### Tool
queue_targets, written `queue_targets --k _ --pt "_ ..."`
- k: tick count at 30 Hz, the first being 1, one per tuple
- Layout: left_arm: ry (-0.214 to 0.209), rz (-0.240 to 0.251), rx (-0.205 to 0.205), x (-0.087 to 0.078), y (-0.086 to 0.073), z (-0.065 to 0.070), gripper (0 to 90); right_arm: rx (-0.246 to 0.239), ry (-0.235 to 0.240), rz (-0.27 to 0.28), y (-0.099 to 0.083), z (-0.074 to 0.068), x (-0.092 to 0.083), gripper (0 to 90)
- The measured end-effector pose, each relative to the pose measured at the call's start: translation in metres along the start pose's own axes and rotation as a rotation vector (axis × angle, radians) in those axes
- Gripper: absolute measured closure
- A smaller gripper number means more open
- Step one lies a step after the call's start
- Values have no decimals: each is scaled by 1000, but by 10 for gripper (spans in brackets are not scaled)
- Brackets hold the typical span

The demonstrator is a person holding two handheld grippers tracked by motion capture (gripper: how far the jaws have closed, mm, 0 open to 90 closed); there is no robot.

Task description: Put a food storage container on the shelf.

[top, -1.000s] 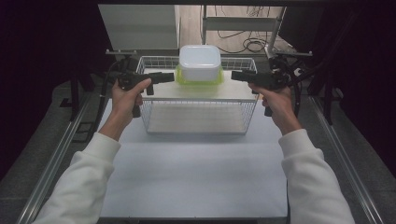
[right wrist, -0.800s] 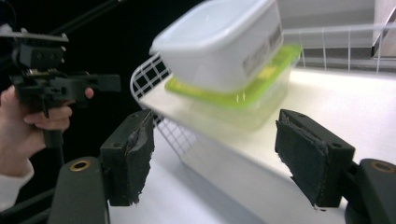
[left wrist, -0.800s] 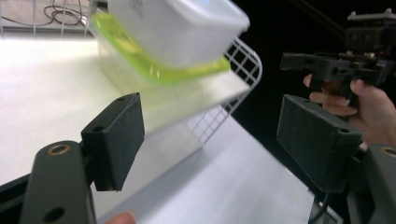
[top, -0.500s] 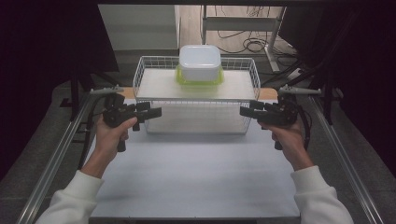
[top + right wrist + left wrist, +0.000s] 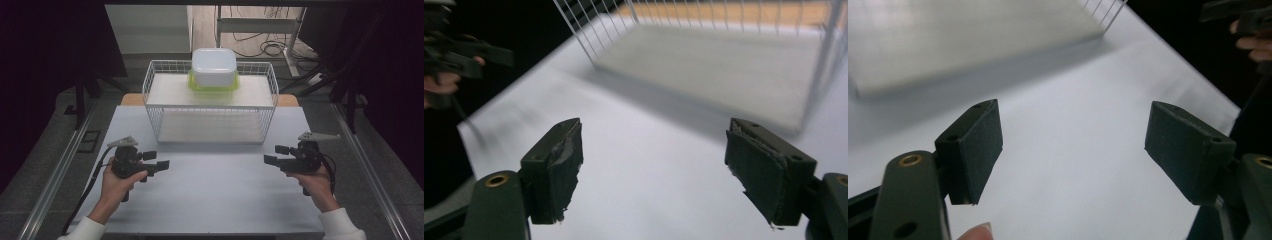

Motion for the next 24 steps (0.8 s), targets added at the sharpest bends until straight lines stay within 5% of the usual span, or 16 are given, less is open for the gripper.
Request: queue_targets --k 6,9,24 --pt "60 -31 5 6 -13 -4 223 56 -19 -64 -30 10 16 219" --pt "55 -35 3 8 -12 -4 223 56 -57 -77 -33 12 21 219" --pt "42 -43 3 7 -12 -5 245 63 -84 -21 -32 14 18 206"
Point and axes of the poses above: each handheld gripper's, and its own axes: x roughly forward along the jaws, y roughly out of its top, z roughly to its right, the point moved 2 cm from there along x, roughly forward along the jaws, and after that the axes turned 11 degrees about -z, right-handed, at the moved point
